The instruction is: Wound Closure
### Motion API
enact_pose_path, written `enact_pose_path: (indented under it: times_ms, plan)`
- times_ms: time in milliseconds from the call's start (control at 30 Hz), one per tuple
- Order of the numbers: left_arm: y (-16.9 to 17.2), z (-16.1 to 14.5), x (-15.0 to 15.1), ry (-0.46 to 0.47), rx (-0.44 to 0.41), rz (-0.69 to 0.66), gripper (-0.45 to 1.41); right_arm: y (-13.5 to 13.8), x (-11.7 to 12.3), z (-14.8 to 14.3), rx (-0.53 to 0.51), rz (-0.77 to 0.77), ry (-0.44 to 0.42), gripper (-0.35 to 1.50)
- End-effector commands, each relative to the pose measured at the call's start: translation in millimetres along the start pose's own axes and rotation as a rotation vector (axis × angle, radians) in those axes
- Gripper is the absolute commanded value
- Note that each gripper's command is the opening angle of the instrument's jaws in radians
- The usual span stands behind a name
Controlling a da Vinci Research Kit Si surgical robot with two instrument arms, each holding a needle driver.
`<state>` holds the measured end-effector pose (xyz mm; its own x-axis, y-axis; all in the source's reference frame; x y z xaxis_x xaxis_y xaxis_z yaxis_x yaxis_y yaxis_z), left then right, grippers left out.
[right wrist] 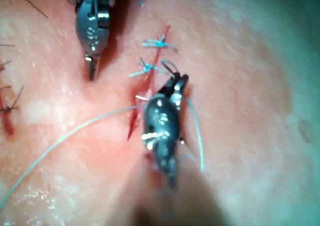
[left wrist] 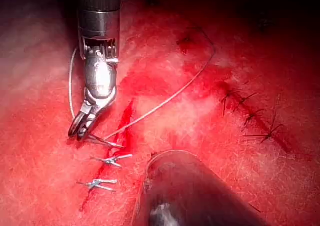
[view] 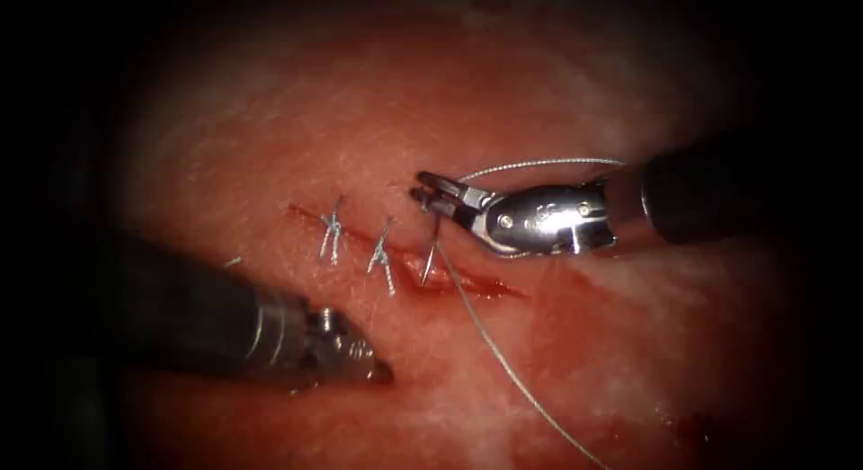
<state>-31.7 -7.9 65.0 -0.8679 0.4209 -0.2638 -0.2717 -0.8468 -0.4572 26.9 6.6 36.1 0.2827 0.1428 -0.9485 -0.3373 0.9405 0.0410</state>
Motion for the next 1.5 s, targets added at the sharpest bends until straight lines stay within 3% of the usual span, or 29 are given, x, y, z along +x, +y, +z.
enact_pose_path:
  times_ms: [33,700,1033,1500]
  plan:
    - [1.1,1.0,-0.3,-0.001,-0.005,-0.001,-0.45,-0.5,-0.5,0.3,-0.008,-0.004,-0.005,-0.35]
    - [1.3,1.0,-0.5,-0.001,-0.004,-0.006,-0.45,0.0,-0.6,-0.2,-0.108,-0.105,-0.001,-0.35]
    - [1.3,0.8,-0.6,-0.001,-0.006,-0.006,-0.45,-2.2,-0.6,-0.5,-0.185,-0.166,-0.003,-0.35]
    - [1.3,0.2,-0.6,-0.002,-0.006,-0.011,-0.45,-4.6,-0.9,-0.4,-0.207,-0.221,0.017,-0.35]
